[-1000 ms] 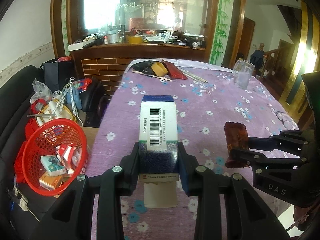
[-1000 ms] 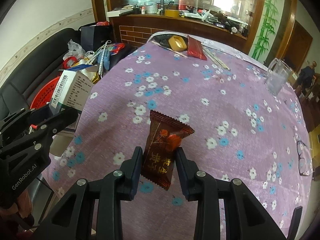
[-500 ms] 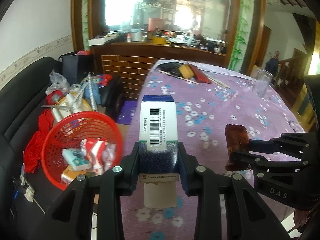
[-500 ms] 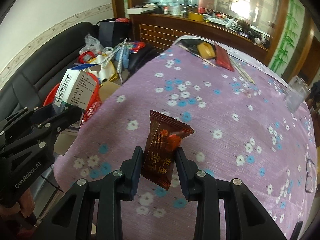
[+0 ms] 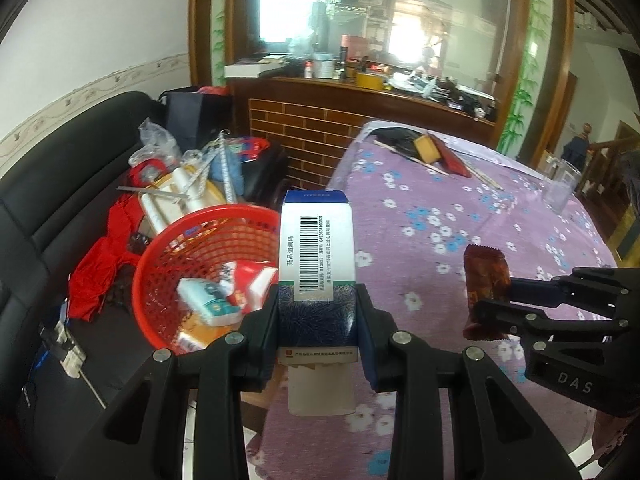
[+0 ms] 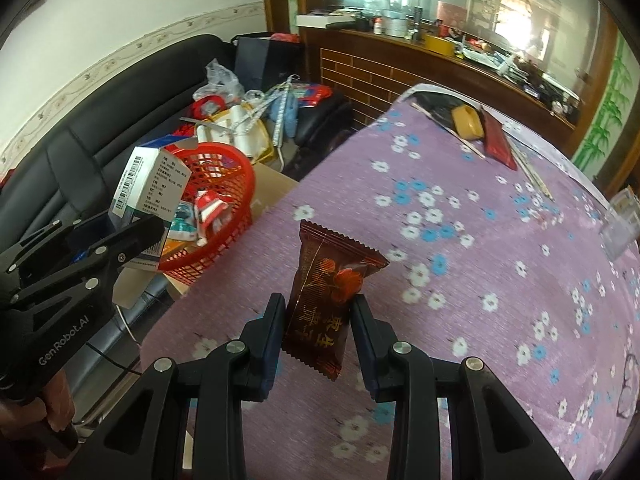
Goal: Collect trash
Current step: 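Carry the medicine box and candy wrapper to the red basket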
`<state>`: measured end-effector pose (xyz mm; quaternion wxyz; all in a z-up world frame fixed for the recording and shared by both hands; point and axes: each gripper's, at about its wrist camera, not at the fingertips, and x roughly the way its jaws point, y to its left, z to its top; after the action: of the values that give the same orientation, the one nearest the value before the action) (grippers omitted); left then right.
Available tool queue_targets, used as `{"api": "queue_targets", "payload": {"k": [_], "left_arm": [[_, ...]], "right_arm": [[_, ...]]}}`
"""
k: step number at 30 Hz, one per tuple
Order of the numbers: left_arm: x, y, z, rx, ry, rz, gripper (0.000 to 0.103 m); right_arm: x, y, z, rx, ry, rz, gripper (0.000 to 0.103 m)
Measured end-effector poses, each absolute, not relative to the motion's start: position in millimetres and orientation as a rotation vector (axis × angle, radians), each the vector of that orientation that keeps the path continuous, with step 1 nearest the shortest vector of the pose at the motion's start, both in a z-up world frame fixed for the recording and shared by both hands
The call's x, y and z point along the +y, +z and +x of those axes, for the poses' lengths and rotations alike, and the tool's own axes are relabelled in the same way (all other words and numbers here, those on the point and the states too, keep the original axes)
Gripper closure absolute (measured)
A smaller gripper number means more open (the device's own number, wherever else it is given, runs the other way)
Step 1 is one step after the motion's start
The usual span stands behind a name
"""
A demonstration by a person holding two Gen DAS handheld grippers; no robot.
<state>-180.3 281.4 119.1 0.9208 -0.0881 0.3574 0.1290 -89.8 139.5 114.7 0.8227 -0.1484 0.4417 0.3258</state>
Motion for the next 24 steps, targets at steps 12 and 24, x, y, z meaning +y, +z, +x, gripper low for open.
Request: {"api": "queue_targets", "payload": {"k": [12, 24], "left_arm": [[323, 108, -187, 0.758, 0.351, -0.229, 0.070], [363, 101, -184, 0.769, 0.415, -0.271, 0.070]], "right_arm": [[190, 118, -85, 0.955, 0.810, -0.307, 0.066], [247, 127, -60, 0.959, 0.907, -0.299, 0.066]]}}
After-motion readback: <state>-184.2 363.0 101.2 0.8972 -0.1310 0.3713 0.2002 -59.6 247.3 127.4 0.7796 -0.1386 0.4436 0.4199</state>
